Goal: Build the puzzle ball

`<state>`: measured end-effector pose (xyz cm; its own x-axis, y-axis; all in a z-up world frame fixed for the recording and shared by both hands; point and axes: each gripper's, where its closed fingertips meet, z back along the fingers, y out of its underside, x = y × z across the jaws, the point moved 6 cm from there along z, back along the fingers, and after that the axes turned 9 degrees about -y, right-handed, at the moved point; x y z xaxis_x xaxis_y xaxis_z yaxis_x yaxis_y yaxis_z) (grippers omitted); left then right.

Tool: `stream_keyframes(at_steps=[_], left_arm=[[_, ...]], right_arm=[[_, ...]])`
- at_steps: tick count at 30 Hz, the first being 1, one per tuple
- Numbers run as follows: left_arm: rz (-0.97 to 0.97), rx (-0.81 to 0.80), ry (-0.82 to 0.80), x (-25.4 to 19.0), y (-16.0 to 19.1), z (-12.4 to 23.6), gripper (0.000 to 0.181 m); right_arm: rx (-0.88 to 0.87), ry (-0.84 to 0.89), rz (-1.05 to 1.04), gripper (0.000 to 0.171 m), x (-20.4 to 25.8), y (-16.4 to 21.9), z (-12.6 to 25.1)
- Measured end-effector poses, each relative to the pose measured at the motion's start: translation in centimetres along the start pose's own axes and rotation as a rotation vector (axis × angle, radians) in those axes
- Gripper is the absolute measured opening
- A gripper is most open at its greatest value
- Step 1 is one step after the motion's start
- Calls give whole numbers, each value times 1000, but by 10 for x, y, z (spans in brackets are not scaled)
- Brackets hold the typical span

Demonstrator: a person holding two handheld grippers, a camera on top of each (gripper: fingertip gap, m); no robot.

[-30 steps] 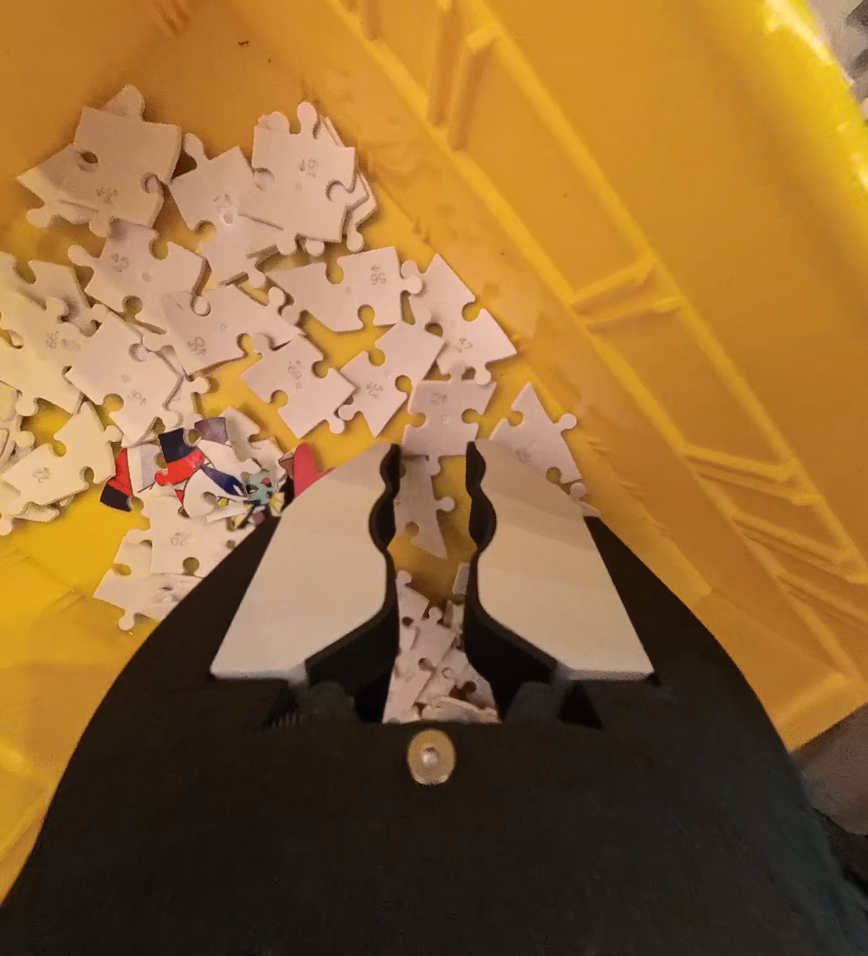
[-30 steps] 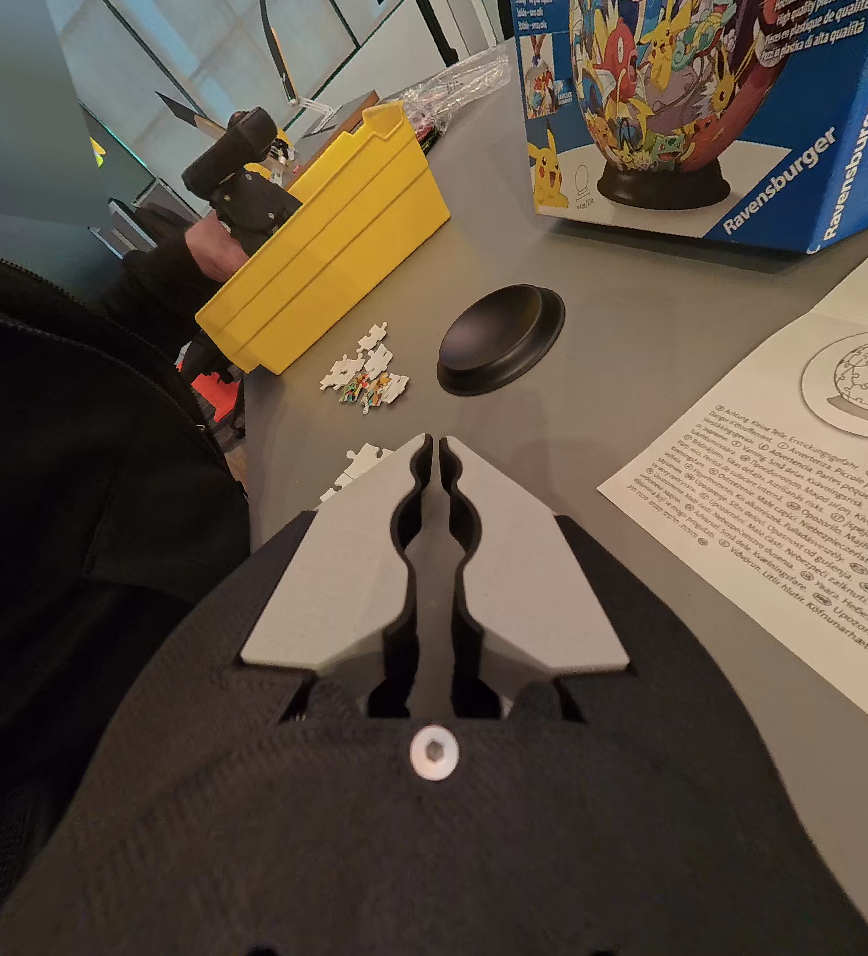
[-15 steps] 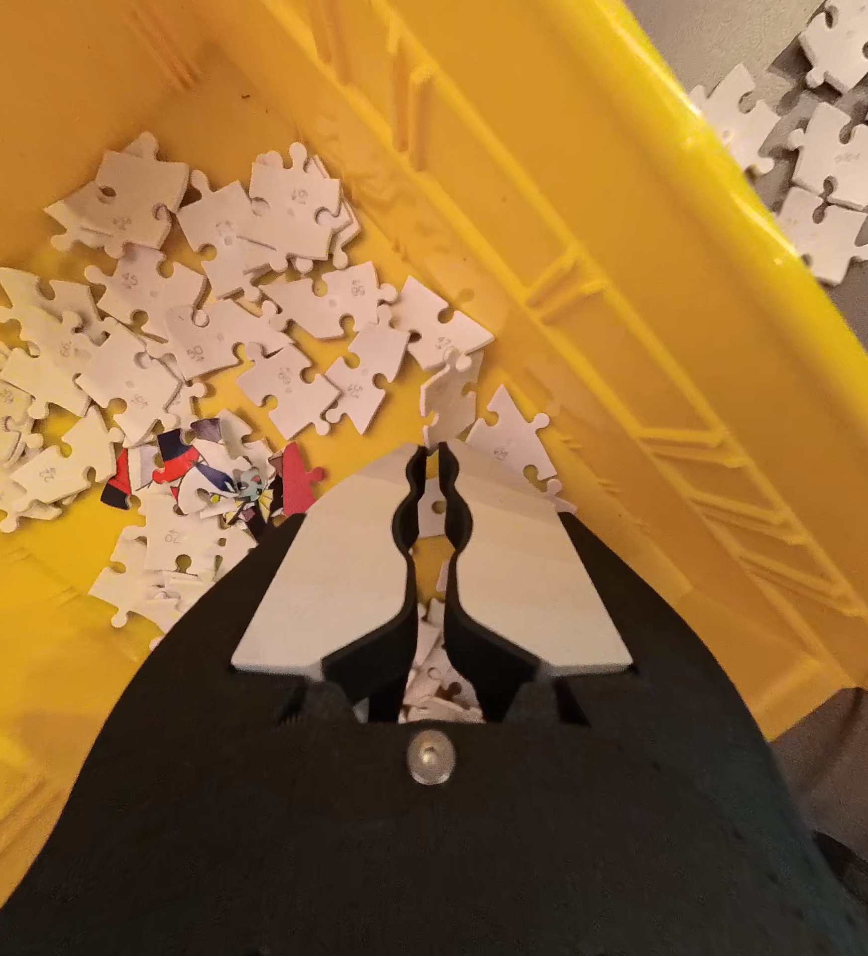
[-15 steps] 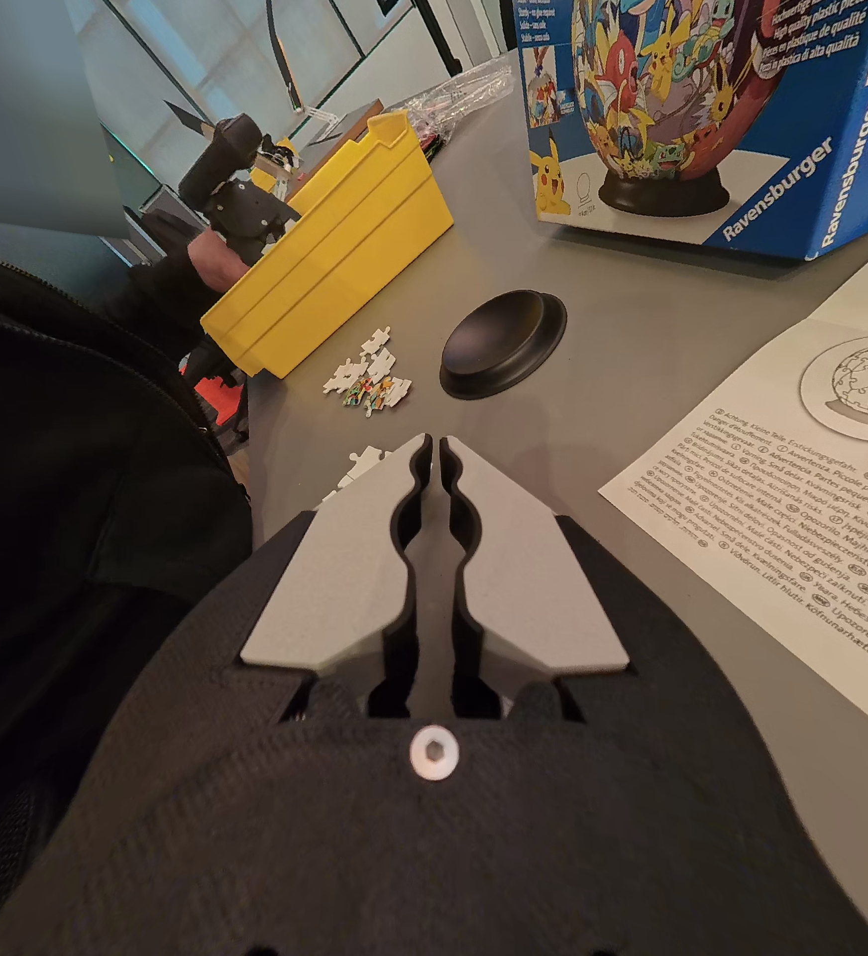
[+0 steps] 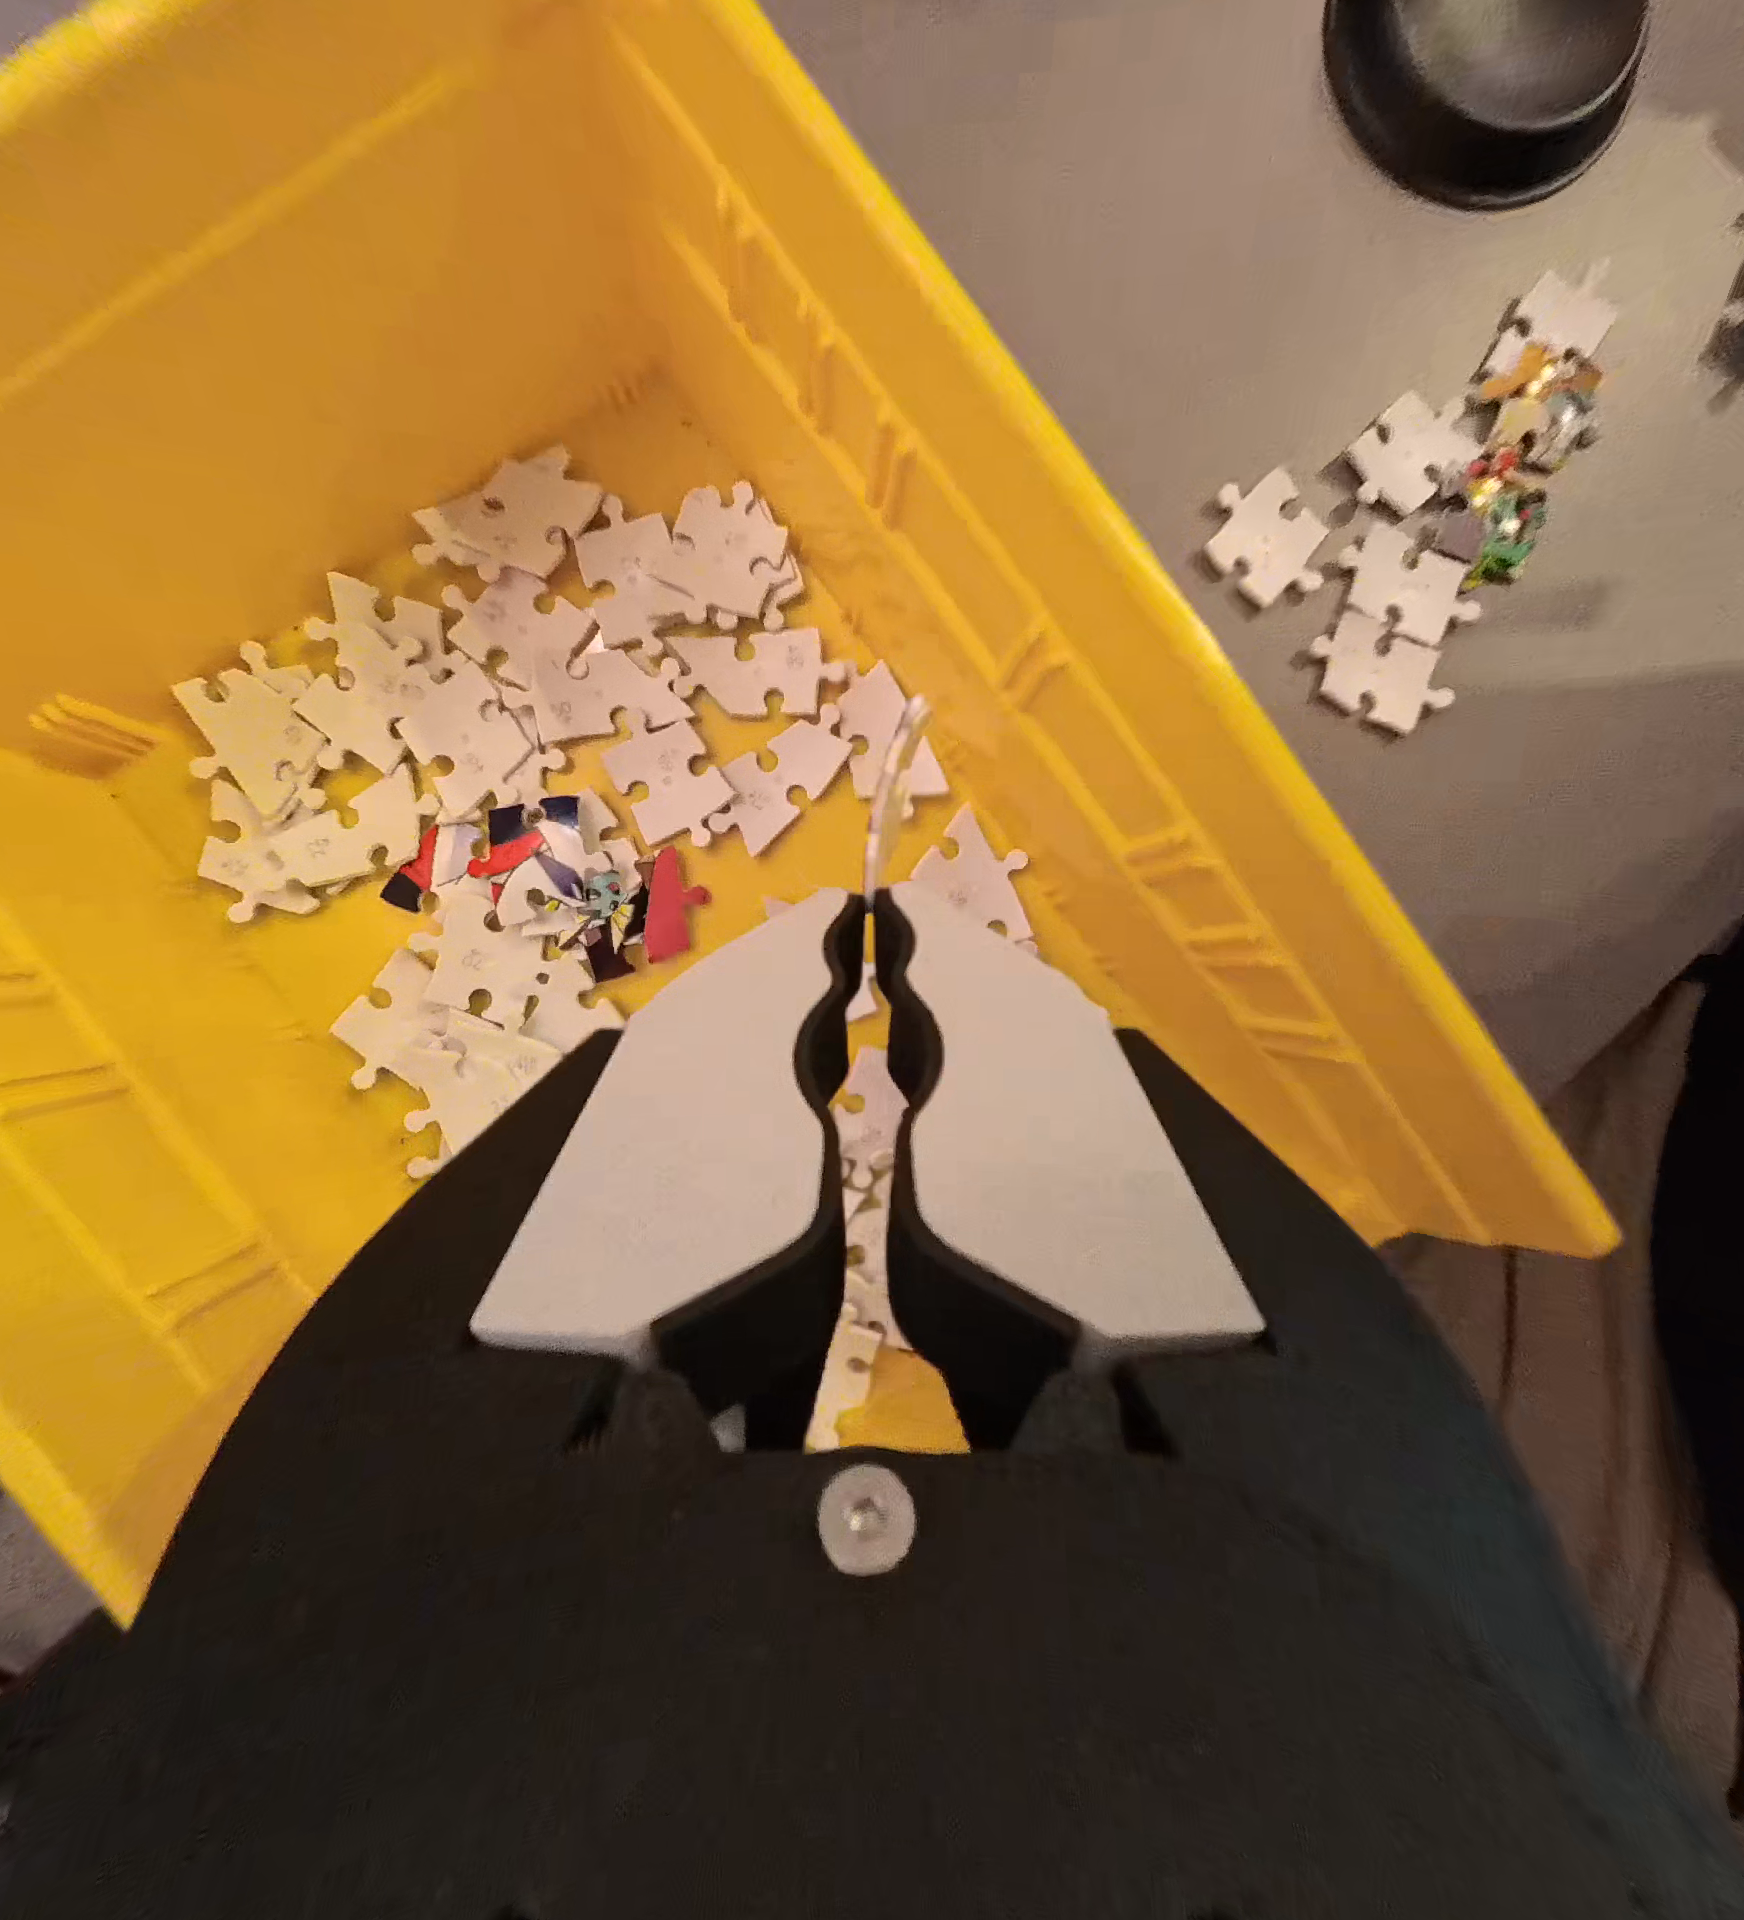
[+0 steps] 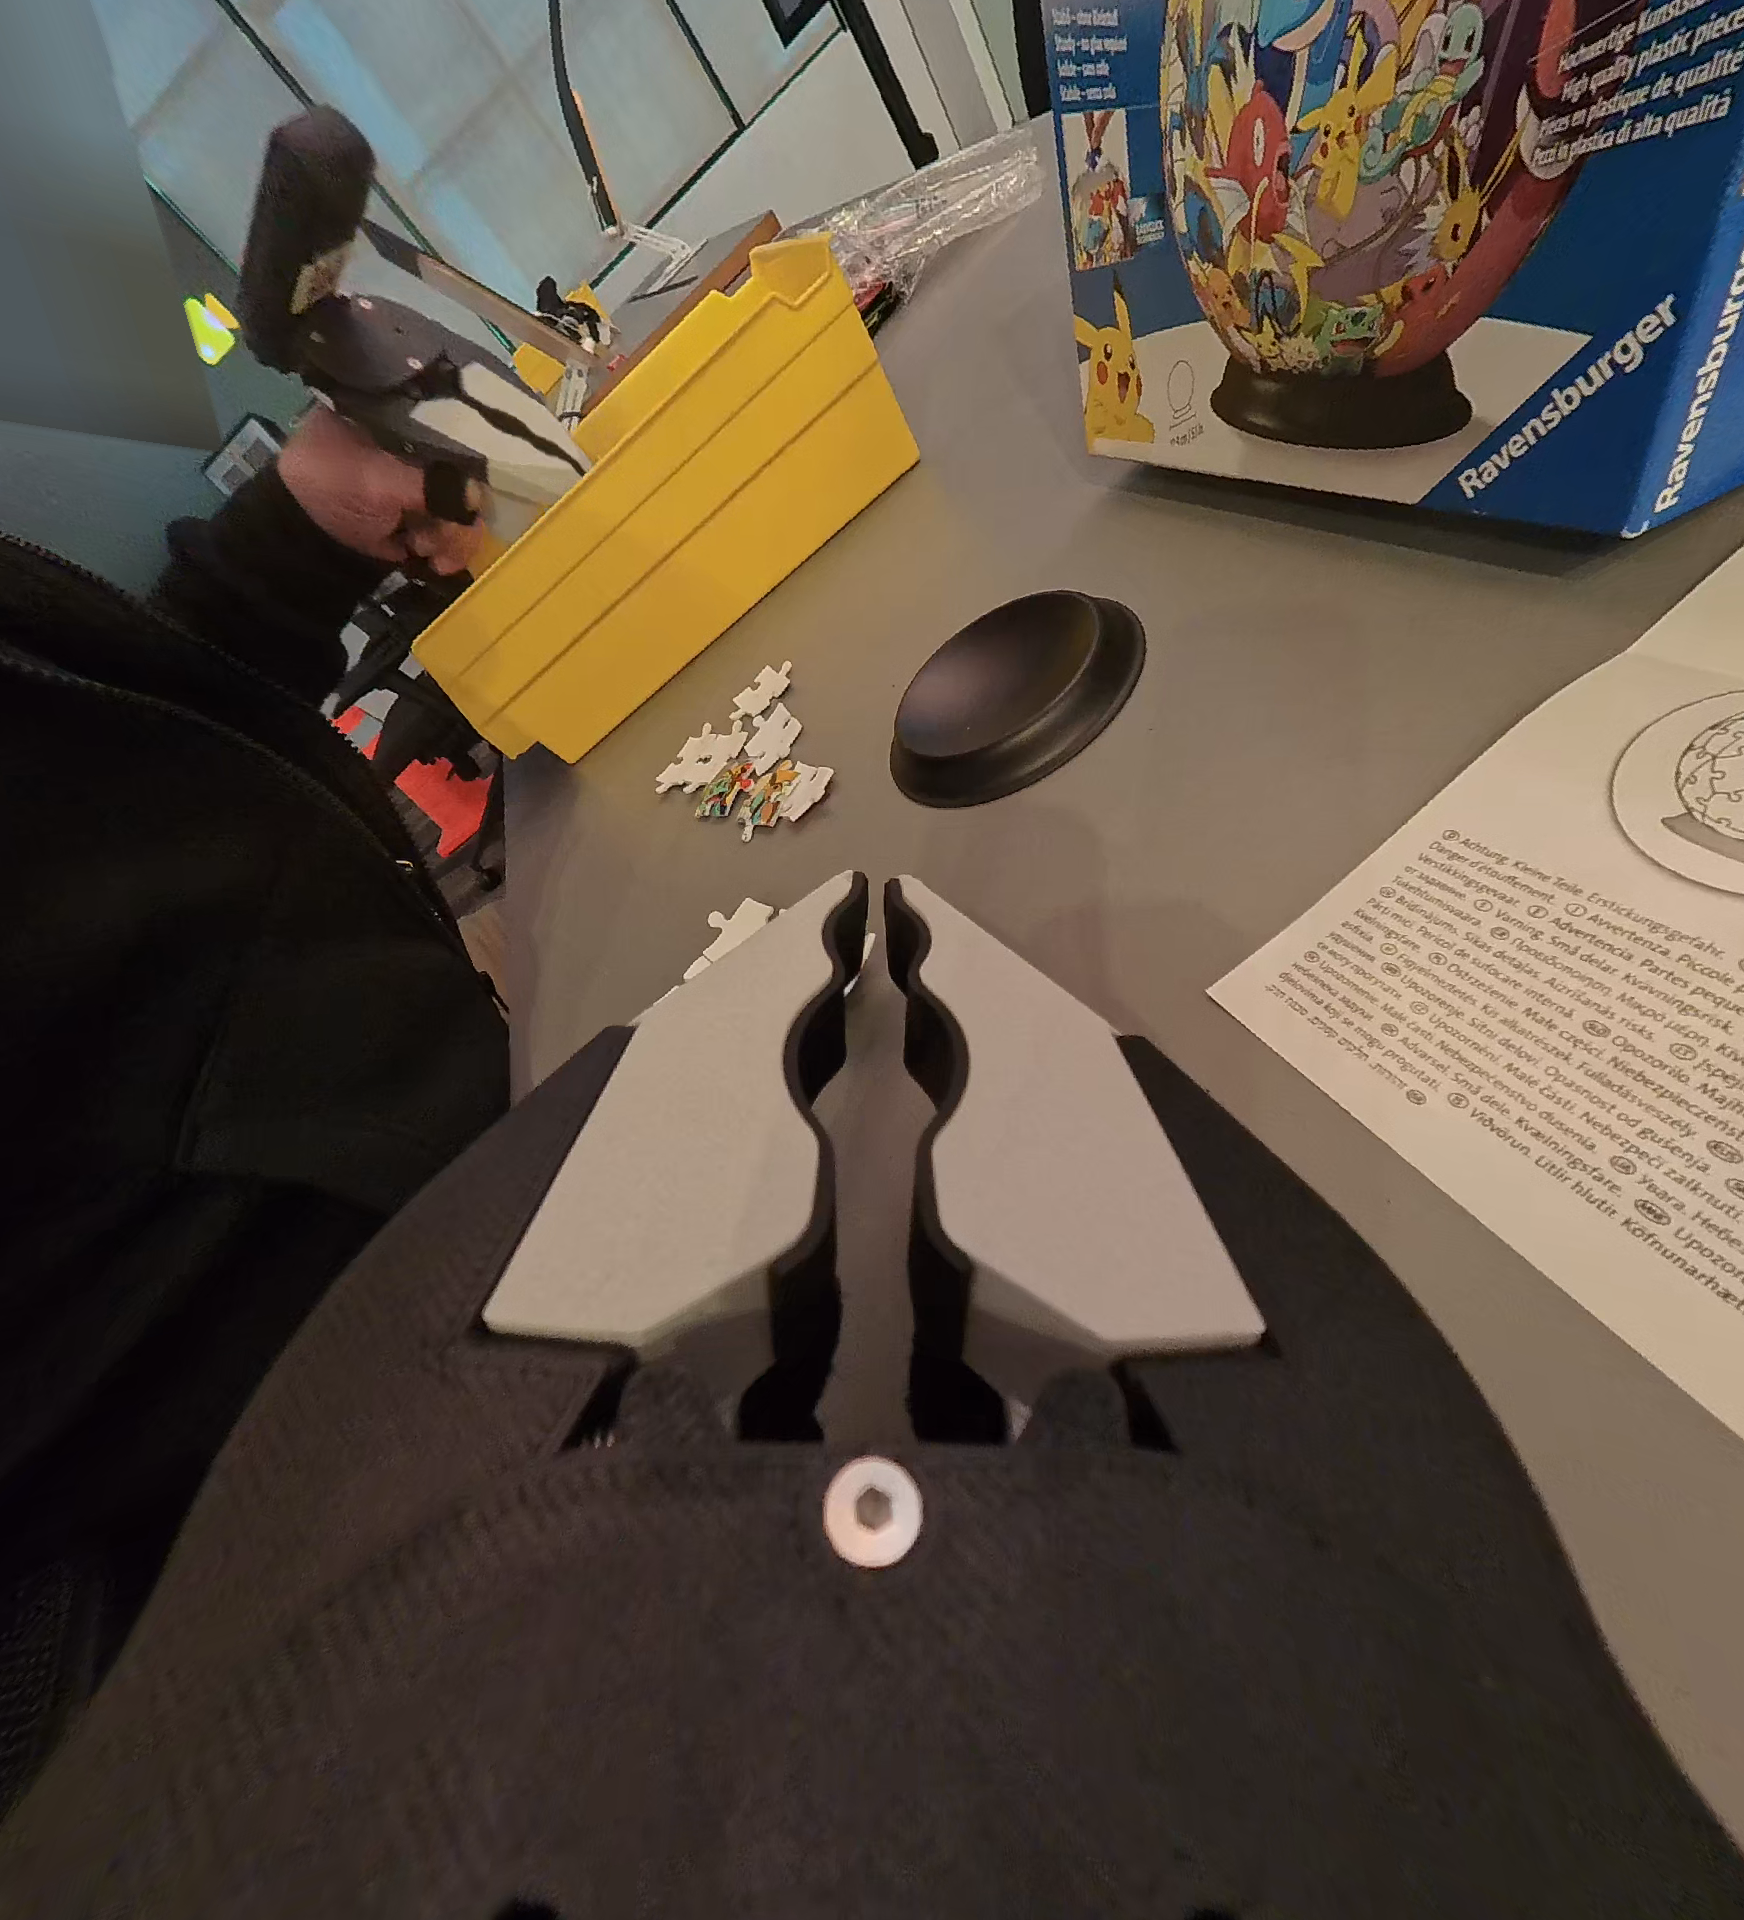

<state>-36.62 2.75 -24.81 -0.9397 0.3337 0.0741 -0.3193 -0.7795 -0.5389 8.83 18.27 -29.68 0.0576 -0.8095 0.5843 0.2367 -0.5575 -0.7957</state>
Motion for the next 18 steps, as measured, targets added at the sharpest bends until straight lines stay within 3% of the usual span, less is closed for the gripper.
stream_keyframes(at_steps=[10, 13, 18], left_arm=[[10, -173, 103, -58, -62, 54, 2], [15, -163, 229, -104, -76, 32, 2], [-28, -32, 223, -166, -74, -32, 2]], right_arm=[[-16, -12, 16, 2, 3, -1, 1], [-24, -17, 21, 2, 4, -2, 2], [-42, -27, 31, 2, 5, -3, 4]])
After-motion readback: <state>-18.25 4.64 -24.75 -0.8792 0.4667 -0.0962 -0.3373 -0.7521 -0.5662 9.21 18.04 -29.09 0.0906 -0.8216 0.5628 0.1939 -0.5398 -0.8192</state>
